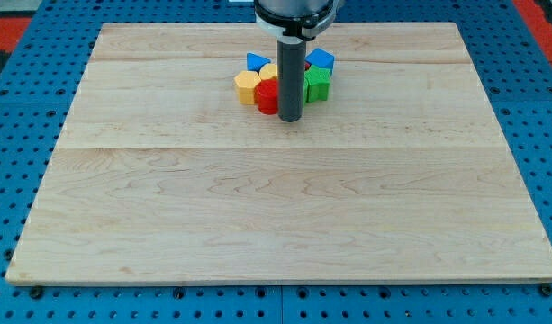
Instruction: Move your arm to the red circle
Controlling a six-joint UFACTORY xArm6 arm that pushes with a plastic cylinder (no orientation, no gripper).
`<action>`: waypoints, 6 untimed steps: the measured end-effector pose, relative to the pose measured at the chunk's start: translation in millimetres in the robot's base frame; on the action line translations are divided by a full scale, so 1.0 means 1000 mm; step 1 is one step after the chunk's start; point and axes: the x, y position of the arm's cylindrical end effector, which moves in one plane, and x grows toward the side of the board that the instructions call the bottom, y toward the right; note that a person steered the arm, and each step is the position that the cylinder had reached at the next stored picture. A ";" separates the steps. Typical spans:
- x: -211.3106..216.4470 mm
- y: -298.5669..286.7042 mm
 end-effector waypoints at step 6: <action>0.002 -0.066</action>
